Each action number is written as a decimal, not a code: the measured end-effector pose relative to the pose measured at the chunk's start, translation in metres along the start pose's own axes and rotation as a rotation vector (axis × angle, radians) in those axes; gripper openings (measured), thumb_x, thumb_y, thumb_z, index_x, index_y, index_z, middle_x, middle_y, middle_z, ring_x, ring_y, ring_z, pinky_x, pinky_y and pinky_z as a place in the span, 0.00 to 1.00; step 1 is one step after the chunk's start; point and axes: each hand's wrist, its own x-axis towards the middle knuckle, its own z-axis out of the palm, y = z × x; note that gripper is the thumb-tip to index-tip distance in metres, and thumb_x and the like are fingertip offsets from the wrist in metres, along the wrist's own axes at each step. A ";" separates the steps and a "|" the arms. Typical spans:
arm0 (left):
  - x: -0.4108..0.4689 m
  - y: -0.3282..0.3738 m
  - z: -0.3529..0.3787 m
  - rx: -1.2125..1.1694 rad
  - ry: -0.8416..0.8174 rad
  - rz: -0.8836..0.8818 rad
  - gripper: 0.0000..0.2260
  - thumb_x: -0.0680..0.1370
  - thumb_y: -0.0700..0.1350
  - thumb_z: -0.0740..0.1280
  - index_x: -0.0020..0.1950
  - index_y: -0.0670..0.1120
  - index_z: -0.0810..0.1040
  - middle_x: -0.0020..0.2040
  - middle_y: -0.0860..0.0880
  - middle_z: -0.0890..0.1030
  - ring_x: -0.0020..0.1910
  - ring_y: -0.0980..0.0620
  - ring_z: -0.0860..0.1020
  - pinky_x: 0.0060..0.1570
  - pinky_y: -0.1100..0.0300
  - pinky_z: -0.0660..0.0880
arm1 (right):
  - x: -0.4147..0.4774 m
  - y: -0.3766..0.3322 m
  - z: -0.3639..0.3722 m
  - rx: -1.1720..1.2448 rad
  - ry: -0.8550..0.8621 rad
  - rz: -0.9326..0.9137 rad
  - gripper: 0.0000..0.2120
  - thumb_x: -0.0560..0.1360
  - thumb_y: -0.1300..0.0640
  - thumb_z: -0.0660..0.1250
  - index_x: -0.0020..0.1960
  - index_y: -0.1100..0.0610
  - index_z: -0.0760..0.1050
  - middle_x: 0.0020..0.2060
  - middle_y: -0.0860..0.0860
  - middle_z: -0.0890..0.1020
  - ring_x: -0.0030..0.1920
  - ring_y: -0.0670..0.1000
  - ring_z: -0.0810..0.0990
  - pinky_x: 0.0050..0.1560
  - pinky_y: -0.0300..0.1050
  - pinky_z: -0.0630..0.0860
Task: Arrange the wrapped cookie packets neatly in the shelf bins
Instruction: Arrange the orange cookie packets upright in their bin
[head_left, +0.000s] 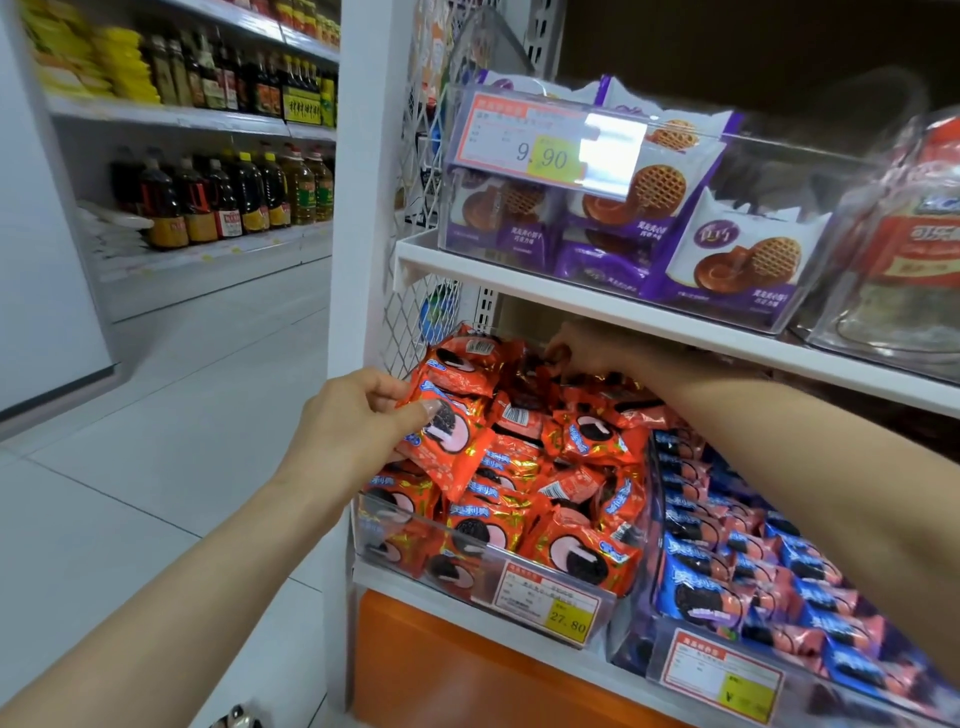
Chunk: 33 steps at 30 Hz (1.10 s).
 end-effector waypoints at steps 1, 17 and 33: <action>0.000 0.000 0.001 -0.005 -0.002 -0.003 0.05 0.73 0.43 0.72 0.44 0.46 0.77 0.40 0.47 0.77 0.36 0.48 0.80 0.38 0.60 0.78 | 0.001 0.002 -0.001 -0.004 -0.005 0.005 0.12 0.72 0.67 0.69 0.55 0.66 0.78 0.46 0.58 0.80 0.48 0.58 0.78 0.44 0.42 0.70; 0.001 -0.003 0.004 -0.054 -0.030 -0.034 0.07 0.73 0.41 0.72 0.48 0.42 0.78 0.43 0.44 0.78 0.36 0.49 0.79 0.32 0.66 0.78 | -0.164 -0.044 0.002 0.270 0.345 -0.480 0.15 0.69 0.52 0.73 0.55 0.53 0.80 0.56 0.46 0.81 0.60 0.43 0.76 0.65 0.36 0.66; -0.001 -0.005 -0.010 -0.057 0.006 -0.034 0.06 0.72 0.42 0.72 0.46 0.43 0.78 0.48 0.41 0.79 0.42 0.48 0.79 0.35 0.63 0.79 | -0.194 -0.044 0.027 -0.187 0.145 -0.448 0.25 0.75 0.35 0.53 0.62 0.46 0.77 0.57 0.40 0.80 0.55 0.43 0.74 0.58 0.42 0.68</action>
